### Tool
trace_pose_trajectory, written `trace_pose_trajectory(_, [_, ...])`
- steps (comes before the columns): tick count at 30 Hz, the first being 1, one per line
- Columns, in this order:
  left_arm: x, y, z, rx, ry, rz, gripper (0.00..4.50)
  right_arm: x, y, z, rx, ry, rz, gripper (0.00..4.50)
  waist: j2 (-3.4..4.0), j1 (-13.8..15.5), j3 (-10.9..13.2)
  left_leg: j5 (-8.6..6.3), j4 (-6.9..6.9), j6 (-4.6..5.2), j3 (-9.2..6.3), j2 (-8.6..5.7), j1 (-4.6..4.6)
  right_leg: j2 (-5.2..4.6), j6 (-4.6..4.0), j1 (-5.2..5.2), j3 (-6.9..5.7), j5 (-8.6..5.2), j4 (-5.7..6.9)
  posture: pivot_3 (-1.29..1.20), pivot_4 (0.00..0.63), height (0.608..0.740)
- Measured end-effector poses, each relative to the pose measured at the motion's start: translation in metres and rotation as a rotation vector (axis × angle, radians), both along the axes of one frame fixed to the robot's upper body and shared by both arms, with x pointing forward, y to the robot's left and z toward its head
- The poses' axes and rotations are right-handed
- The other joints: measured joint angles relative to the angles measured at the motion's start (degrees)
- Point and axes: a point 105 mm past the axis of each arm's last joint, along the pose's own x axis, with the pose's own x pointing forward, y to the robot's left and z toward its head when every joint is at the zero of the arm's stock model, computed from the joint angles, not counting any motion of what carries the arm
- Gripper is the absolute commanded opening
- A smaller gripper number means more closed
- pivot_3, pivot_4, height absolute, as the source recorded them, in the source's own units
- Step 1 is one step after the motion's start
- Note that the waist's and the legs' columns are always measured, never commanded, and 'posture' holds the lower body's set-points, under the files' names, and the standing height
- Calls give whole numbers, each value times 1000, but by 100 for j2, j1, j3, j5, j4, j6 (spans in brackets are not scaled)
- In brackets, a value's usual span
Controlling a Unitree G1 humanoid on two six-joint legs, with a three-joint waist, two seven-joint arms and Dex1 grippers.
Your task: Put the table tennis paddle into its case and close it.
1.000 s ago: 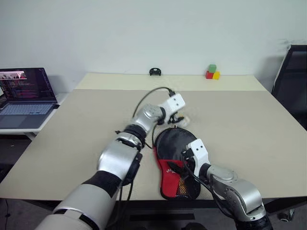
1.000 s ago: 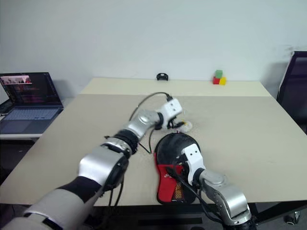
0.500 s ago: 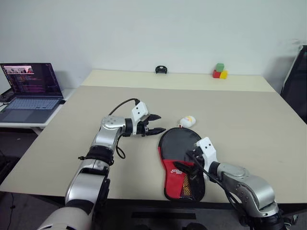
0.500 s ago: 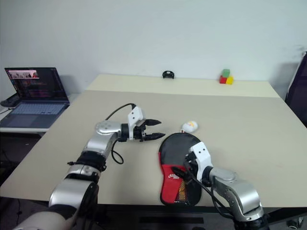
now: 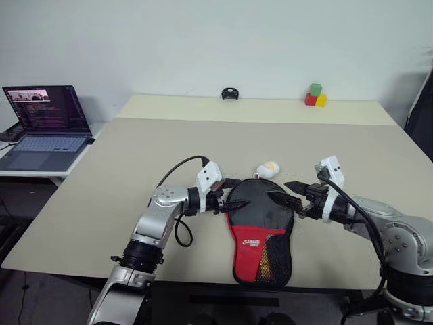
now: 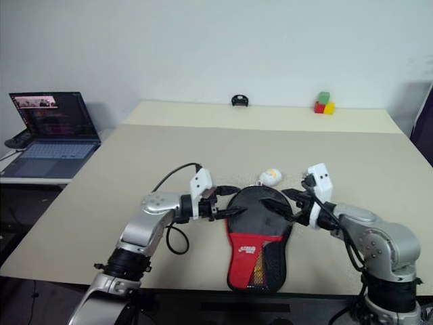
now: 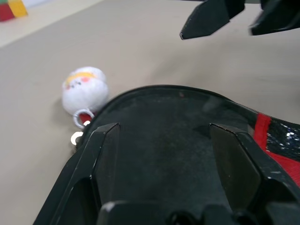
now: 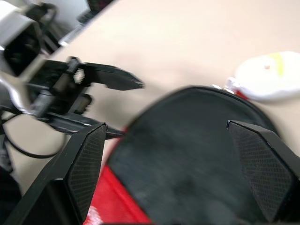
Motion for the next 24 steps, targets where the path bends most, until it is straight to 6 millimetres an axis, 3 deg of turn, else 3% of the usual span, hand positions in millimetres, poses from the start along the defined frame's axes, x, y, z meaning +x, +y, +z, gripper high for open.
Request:
trace_pose_trajectory(4, [4,-16,-18,46,29,-35,3254,5,-13,-1,-37,-8,-36,4500,-1,-2,0,0,-2,1,-1,4,-5,3,1,0,-3,0,-11,0,150,740])
trace_pose_trajectory(7, [12,-23,-24,62,39,-31,3826,6,-17,1,-51,-30,-49,4500,0,-18,1,0,-3,1,0,6,-8,5,1,-1,-2,0,-17,0,150,740])
trace_pose_trajectory(9, [16,-24,-22,62,42,-30,4440,6,-19,-1,-57,-29,-54,4500,0,-18,1,0,-3,1,-1,6,-12,5,1,-1,-3,1,-22,0,150,740])
trace_pose_trajectory(15, [17,-28,-25,69,24,-56,4480,1,-22,-11,-65,-1,-72,4500,0,-9,1,-1,-1,2,0,5,-18,2,1,-2,-4,1,-27,0,150,740])
trace_pose_trajectory(20, [3,-34,-41,111,53,-138,4480,2,-22,-8,-70,-17,-80,4500,1,-12,0,-1,-2,3,-1,4,-16,3,1,-2,-4,1,-25,0,150,740])
trace_pose_trajectory(24, [-1,-35,-44,109,51,-161,4480,15,-24,5,-61,-62,-108,4500,5,-13,-2,-1,1,3,0,4,-6,3,0,3,-2,1,-19,0,150,740])
